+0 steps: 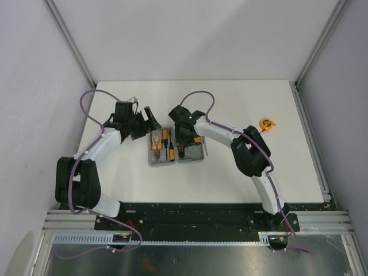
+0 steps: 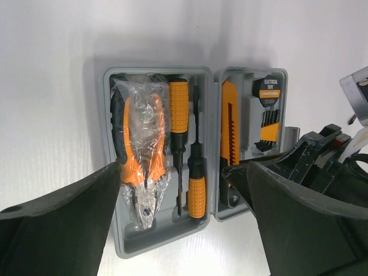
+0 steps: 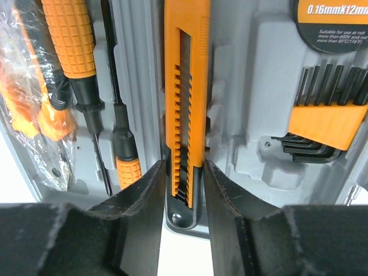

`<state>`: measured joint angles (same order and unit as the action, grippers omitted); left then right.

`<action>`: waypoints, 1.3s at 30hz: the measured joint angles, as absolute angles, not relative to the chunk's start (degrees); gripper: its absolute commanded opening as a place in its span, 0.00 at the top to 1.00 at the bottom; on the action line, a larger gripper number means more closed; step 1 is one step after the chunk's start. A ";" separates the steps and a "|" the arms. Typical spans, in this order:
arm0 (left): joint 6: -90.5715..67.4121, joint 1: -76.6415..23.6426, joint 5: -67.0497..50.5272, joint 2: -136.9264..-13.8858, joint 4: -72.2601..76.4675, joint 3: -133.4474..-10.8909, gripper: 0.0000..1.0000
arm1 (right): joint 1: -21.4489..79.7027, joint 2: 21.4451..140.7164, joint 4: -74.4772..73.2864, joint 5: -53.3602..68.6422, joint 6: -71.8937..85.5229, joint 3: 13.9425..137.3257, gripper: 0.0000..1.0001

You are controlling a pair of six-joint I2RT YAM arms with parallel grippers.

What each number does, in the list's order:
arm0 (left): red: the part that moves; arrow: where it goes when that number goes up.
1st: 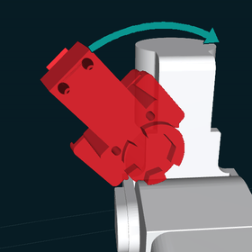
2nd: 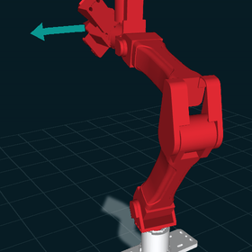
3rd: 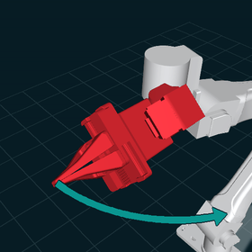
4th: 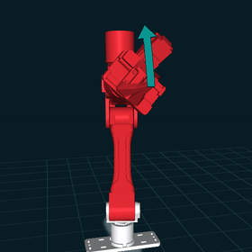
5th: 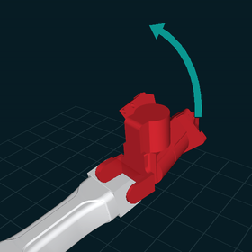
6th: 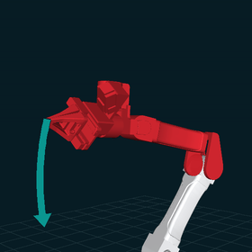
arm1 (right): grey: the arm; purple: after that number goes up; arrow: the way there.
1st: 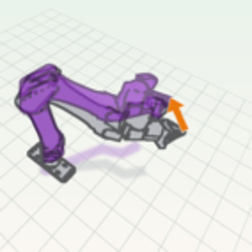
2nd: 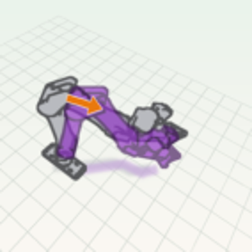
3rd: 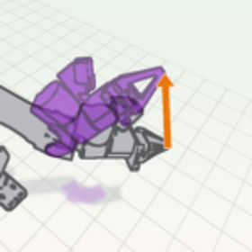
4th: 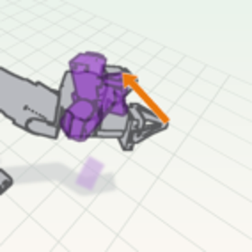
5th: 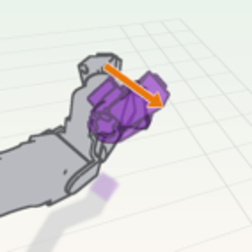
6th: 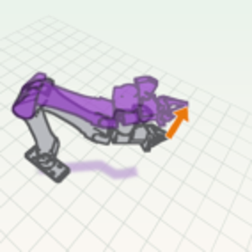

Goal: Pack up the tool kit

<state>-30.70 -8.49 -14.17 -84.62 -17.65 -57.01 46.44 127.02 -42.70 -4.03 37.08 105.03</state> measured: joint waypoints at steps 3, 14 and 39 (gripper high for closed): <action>-31.09 -8.97 -15.05 -85.30 -17.23 -57.19 0.06 | 46.44 126.63 -42.39 -3.79 37.32 103.98 0.70; -31.79 -11.70 -16.97 -87.39 -16.80 -59.75 0.11 | 46.50 124.57 -41.93 -2.55 37.32 101.01 0.80; -36.01 -20.23 -21.23 -101.08 -14.06 -69.56 0.57 | 47.20 117.45 -39.92 -1.13 37.45 93.58 0.71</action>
